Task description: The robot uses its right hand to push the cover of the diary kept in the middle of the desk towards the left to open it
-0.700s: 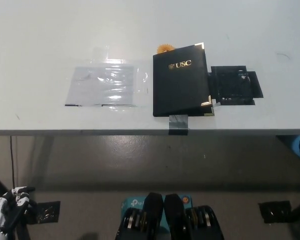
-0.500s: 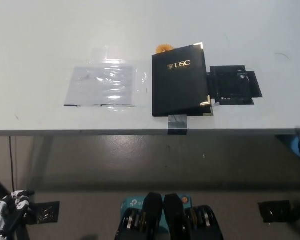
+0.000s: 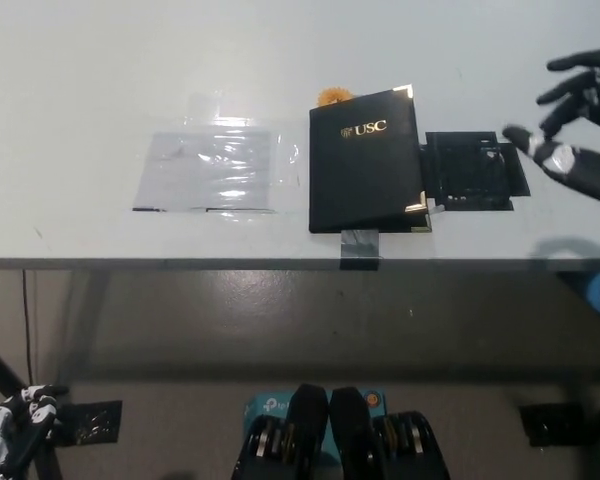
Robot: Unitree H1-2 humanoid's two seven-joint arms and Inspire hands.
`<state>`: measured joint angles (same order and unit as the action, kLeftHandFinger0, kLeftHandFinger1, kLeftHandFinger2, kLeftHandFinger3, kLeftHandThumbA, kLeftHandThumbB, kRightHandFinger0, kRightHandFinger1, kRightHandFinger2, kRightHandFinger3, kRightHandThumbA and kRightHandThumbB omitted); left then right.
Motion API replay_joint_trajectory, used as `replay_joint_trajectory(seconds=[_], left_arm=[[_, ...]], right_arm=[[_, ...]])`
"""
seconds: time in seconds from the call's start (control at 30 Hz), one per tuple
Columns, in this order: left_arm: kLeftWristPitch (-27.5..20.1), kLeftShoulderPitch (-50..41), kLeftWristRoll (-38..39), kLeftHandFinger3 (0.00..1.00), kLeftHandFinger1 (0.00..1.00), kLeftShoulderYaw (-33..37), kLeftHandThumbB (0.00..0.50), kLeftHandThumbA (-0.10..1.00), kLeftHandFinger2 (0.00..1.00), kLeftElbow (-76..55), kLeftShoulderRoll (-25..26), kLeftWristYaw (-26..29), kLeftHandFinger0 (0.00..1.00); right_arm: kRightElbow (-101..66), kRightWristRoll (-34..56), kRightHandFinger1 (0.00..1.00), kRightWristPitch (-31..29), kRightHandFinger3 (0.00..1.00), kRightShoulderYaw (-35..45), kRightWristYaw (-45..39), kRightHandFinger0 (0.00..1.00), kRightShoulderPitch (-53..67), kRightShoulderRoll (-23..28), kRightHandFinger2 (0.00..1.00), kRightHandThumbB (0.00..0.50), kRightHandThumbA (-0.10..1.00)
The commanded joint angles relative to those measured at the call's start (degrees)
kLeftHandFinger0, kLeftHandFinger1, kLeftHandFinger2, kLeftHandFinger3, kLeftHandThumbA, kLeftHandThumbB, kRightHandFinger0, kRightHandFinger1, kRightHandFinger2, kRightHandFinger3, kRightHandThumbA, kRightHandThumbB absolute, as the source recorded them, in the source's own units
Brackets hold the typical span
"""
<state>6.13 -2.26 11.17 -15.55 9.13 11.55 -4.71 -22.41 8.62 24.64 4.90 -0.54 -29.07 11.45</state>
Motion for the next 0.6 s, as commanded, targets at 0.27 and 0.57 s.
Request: replay_joint_trajectory(seconds=[0.27,0.57], left_arm=[[-0.5,-1.0,1.2,0.45,0.26,0.0,0.5,0.39,0.32,-1.3,0.2,-0.4,0.33],[-1.5,-1.2,1.6,0.45,0.26,0.0,0.5,0.38,0.32,-0.7,-0.1,-0.4,0.34]], right_arm=[[12.8,7.8,0.81,2.3,0.93,10.9,11.1,0.75,-9.5,-13.3,0.85,0.014,1.0],[25.6,10.9,0.86,-4.3,0.95,19.9,15.6,0.78,-13.4,-20.9,0.88,0.118,0.98]])
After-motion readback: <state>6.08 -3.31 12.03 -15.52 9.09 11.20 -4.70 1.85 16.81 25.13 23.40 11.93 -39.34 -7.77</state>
